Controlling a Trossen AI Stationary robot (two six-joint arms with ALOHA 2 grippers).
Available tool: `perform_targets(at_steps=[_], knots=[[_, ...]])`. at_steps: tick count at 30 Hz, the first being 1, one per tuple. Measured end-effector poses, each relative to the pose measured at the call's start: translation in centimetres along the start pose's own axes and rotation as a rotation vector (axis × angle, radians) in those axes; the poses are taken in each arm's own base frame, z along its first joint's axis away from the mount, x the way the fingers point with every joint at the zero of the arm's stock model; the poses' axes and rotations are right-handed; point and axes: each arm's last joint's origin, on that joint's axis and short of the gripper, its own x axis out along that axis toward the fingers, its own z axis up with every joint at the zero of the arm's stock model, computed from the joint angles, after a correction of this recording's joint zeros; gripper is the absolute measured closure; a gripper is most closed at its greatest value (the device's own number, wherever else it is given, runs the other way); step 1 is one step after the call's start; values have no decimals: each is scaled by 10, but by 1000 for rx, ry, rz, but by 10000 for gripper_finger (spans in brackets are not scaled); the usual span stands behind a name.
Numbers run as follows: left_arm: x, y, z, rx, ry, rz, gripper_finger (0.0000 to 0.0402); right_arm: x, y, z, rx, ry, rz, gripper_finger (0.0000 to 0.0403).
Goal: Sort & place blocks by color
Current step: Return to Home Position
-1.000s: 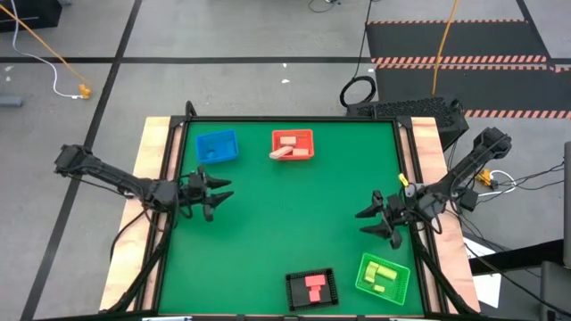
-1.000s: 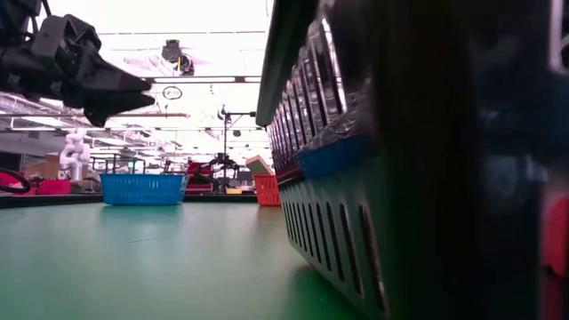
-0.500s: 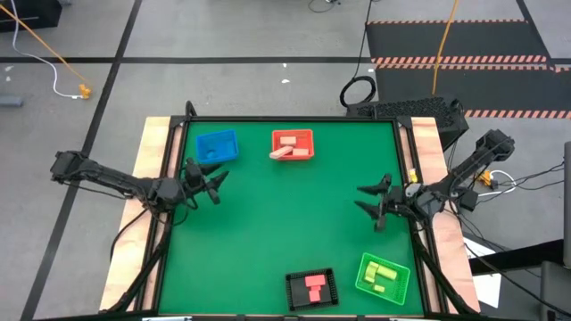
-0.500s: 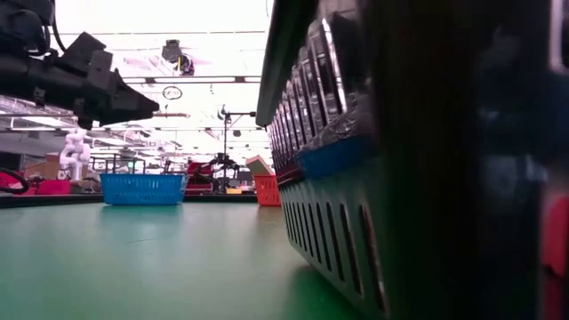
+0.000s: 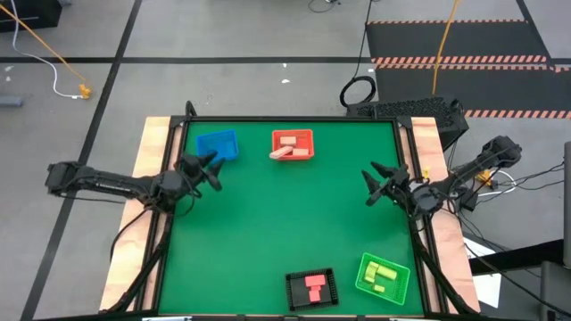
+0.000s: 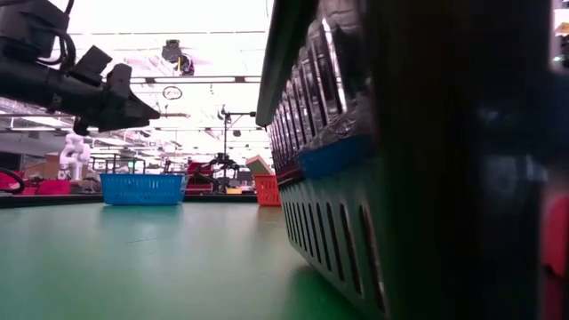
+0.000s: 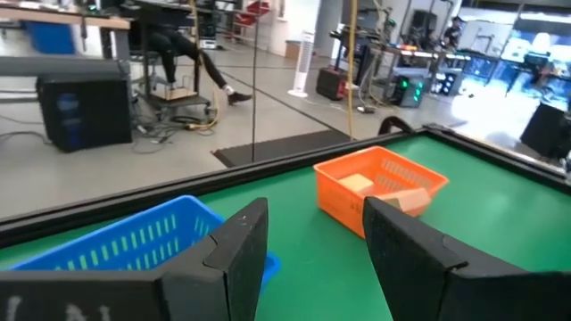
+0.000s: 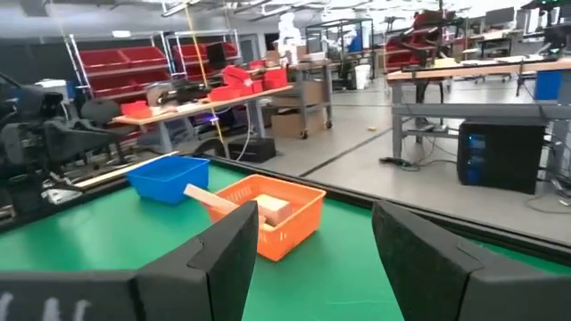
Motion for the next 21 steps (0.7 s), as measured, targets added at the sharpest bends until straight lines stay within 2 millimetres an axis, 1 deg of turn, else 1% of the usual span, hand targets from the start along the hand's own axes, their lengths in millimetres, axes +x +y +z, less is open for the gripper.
perform_targets(at_steps=[21], knots=[[1, 1, 0, -15, 0, 6, 218, 0, 0, 0, -10, 2, 10, 189]])
